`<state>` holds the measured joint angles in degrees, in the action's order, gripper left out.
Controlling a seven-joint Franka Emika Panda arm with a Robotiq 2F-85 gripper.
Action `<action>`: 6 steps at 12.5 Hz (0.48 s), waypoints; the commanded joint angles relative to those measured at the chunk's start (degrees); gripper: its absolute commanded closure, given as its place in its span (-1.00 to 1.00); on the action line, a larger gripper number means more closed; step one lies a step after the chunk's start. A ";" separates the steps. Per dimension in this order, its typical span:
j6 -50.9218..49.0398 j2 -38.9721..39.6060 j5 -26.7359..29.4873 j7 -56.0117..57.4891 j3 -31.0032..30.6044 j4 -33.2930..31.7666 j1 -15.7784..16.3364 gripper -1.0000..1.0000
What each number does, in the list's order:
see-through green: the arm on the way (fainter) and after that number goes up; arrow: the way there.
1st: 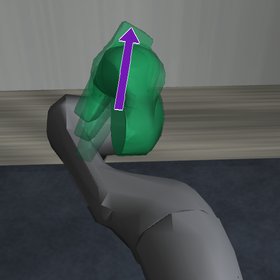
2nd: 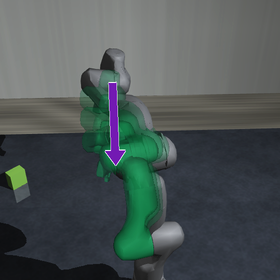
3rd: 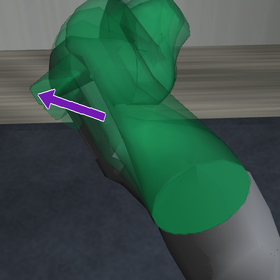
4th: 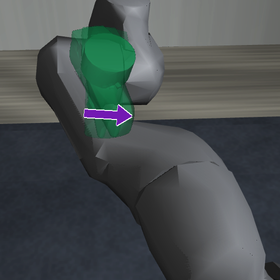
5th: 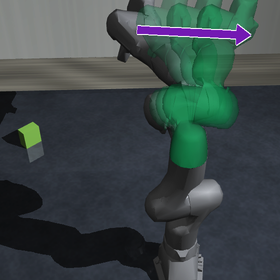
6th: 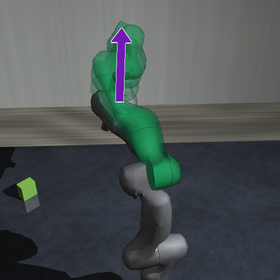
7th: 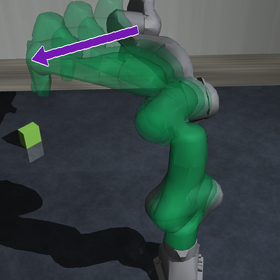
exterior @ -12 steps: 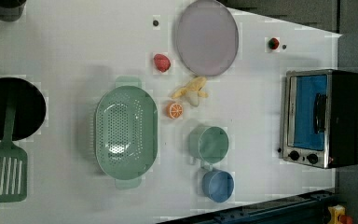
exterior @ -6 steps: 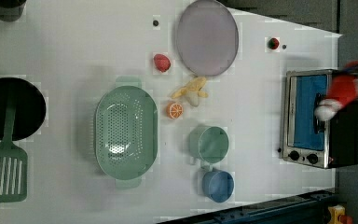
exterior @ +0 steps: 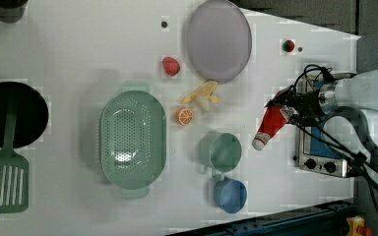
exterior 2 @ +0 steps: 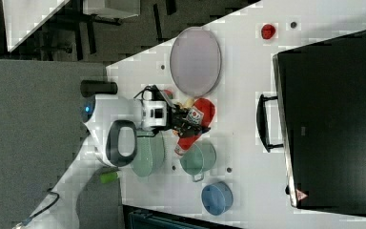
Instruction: Pick Ketchup from oven and place it on table.
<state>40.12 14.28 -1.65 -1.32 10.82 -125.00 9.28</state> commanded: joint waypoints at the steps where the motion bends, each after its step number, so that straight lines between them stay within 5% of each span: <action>1: 8.38 1.11 1.96 0.45 0.41 -2.23 -2.09 -0.26; 5: 14.09 7.24 5.97 0.17 -1.38 -2.44 -2.09 -0.27; 6: 15.73 7.96 5.97 0.17 -1.52 -2.85 -2.05 -0.52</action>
<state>53.16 24.03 4.77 -1.29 9.62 -127.91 6.99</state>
